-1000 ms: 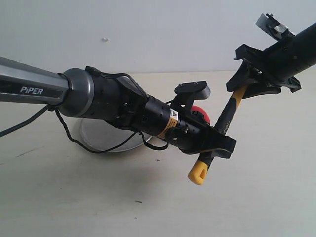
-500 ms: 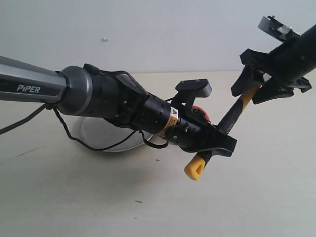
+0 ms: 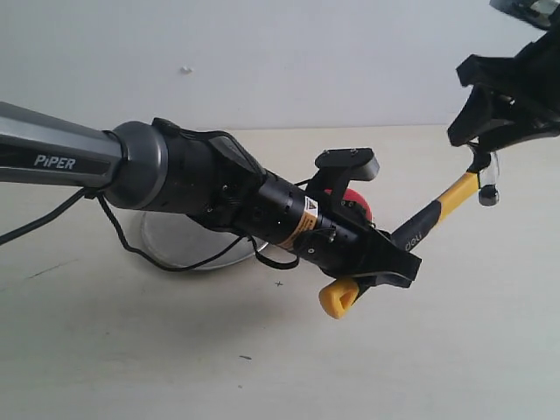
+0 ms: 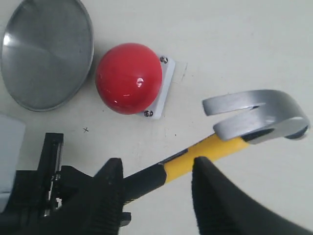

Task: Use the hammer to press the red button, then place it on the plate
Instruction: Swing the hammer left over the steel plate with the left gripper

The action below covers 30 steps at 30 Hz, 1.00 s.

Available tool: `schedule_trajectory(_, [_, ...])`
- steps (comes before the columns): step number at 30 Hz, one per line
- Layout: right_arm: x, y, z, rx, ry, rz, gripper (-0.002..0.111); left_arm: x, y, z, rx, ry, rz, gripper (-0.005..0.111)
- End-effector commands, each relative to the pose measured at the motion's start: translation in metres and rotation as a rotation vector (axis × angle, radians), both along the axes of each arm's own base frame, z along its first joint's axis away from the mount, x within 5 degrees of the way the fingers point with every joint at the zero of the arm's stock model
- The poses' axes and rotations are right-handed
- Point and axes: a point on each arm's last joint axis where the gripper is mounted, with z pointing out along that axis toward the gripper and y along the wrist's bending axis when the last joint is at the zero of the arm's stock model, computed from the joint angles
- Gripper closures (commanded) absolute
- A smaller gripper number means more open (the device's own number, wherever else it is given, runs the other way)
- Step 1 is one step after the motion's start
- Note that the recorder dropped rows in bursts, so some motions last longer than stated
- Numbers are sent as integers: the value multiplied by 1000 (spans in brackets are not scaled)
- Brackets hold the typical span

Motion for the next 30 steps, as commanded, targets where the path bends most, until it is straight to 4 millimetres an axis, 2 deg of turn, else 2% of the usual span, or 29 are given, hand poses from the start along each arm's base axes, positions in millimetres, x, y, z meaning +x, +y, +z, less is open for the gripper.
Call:
schedule_trajectory(1, [-27, 2, 51, -82, -250, -4, 92, 0, 1, 39, -76, -64, 9, 107])
schedule_trajectory(3, [-50, 2, 76, -118, -436, -83, 106, -1, 2, 51, -97, -84, 9, 107])
schedule_trajectory(4, [-66, 2, 87, -127, -524, -121, 108, -2, 3, 57, -106, -93, 9, 107])
schedule_trajectory(6, [-98, 5, 100, -145, -648, -163, 108, -4, 5, 72, -131, -114, 11, 107])
schedule_trajectory(8, [-132, 8, 105, -173, -751, -189, 108, -6, 7, 84, -150, -133, 11, 107])
schedule_trajectory(12, [-202, 14, 94, -206, -955, -275, 108, -11, 10, 105, -188, -151, 1, 107])
schedule_trajectory(15, [-241, 16, 80, -164, -1084, -374, 108, -17, 16, 114, -199, -163, 5, 107])
schedule_trajectory(17, [-260, 16, 69, -147, -1158, -422, 108, -19, 21, 120, -204, -173, 11, 107])
schedule_trajectory(21, [-274, 15, 47, -150, -1213, -459, 108, -23, 33, 133, -220, -191, 25, 107])
schedule_trajectory(26, [-269, 13, 17, -133, -1147, -484, 108, -31, 51, 141, -219, -198, 46, 107])
schedule_trajectory(30, [-267, 13, 6, -102, -1108, -506, 108, -37, 68, 146, -217, -213, 60, 107])
